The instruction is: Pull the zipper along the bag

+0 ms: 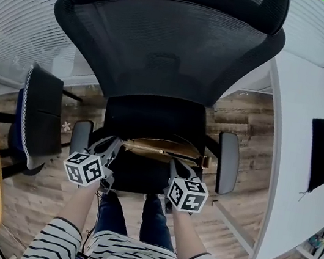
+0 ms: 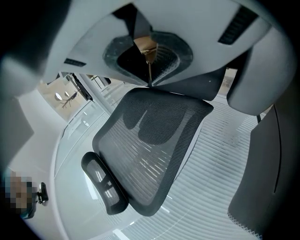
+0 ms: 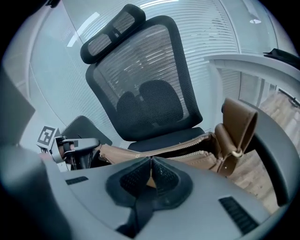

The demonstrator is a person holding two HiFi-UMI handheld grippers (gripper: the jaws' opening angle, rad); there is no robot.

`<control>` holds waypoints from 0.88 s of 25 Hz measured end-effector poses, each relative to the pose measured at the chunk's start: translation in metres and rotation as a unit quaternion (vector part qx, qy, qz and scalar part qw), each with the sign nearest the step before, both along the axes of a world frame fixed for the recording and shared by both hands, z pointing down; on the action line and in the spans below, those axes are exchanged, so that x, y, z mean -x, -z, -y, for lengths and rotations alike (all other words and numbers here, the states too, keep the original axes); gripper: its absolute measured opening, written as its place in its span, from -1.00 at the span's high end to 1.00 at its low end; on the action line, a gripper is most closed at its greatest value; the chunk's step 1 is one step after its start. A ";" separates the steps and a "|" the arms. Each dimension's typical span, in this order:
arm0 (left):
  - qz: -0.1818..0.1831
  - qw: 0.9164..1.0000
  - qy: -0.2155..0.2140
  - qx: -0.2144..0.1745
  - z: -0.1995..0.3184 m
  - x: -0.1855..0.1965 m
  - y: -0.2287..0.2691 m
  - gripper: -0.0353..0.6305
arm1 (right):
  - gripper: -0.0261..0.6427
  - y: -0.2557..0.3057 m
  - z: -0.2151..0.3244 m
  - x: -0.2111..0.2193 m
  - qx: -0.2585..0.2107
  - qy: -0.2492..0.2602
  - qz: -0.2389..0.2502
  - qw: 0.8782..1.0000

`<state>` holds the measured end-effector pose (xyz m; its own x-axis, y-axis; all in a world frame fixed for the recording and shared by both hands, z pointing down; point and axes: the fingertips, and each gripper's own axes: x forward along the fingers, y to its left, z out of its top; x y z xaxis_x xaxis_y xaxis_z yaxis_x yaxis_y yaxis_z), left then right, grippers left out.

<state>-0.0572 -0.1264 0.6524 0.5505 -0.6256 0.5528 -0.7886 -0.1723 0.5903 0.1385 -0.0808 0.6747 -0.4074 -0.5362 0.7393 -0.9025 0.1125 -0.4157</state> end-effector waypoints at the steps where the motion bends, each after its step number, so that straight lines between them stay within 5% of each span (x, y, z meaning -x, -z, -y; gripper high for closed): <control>1: 0.000 1.000 0.002 0.001 0.000 0.000 0.000 0.77 | 0.82 0.000 -0.001 -0.004 0.000 -0.003 -0.002 1.000; 22: 0.013 0.999 0.041 0.012 0.003 0.001 -0.007 0.76 | 0.82 0.014 -0.005 -0.055 -0.007 -0.038 -0.025 0.999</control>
<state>-0.0586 -0.1293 0.6592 0.4839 -0.6542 0.5812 -0.8140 -0.0926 0.5734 0.1934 -0.0756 0.6608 -0.3288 -0.5741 0.7498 -0.9279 0.0488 -0.3695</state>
